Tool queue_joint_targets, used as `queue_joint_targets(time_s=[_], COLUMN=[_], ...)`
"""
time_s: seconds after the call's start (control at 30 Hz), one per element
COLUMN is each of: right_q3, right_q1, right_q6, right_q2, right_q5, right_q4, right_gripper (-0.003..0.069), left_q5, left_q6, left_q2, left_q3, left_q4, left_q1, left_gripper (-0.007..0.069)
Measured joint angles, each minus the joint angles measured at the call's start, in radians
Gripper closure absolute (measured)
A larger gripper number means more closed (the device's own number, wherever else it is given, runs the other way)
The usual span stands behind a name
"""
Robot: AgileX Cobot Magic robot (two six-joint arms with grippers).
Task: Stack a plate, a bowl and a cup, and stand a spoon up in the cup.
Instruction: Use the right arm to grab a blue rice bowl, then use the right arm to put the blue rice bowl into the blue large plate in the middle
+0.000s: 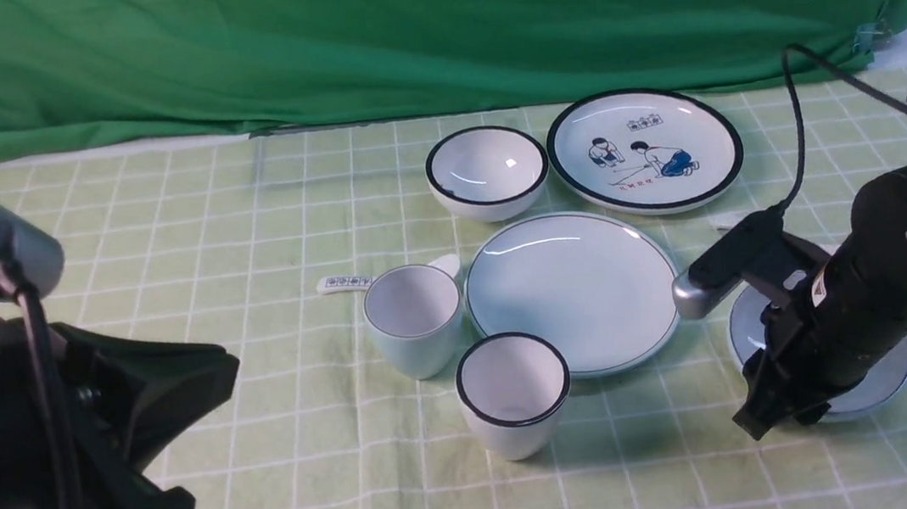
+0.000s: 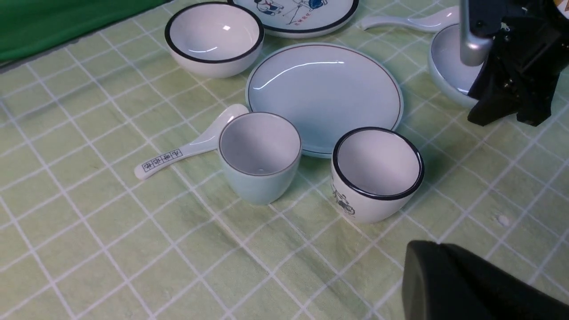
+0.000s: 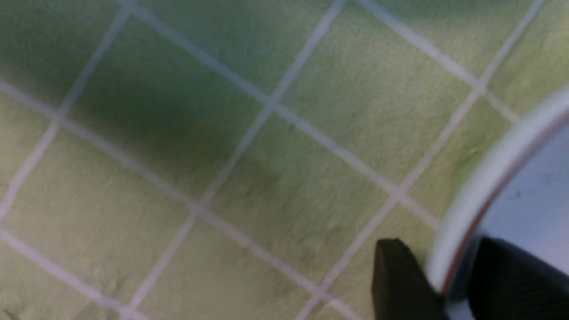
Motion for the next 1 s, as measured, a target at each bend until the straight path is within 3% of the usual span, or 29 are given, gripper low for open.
queue_joint_targets(time_s=[0.1, 0.3, 0.47, 0.53, 0.63, 1.0], right_q3=[-0.010, -0.046, -0.150, -0.254, -0.352, -0.563], right_q1=[0.000, 0.022, 0.122, 0.207, 0.239, 0.241], right_q6=[0.000, 0.054, 0.060, 0.039, 0.025, 0.022], right_q2=[-0.008, -0.086, -0.127, -0.103, -0.028, 0.272], right_q5=[-0.009, 0.055, 0.090, 0.077, 0.071, 0.121], right_q4=[-0.006, -0.012, -0.004, 0.005, 0.008, -0.019], right_gripper=[0.0519, 0.0579, 0.0579, 0.0579, 0.0579, 0.0579], left_q5=[0.000, -0.001, -0.017, -0.026, -0.030, -0.030], left_q6=[0.000, 0.000, 0.000, 0.000, 0.000, 0.000], left_q2=[0.000, 0.000, 0.000, 0.000, 0.002, 0.003], left_q3=[0.000, 0.000, 0.000, 0.000, 0.000, 0.000], left_q4=[0.000, 0.000, 0.000, 0.000, 0.000, 0.000], left_q1=[0.000, 0.000, 0.000, 0.000, 0.000, 0.000], left_gripper=[0.0622, 0.0622, 0.0622, 0.0622, 0.0622, 0.0622])
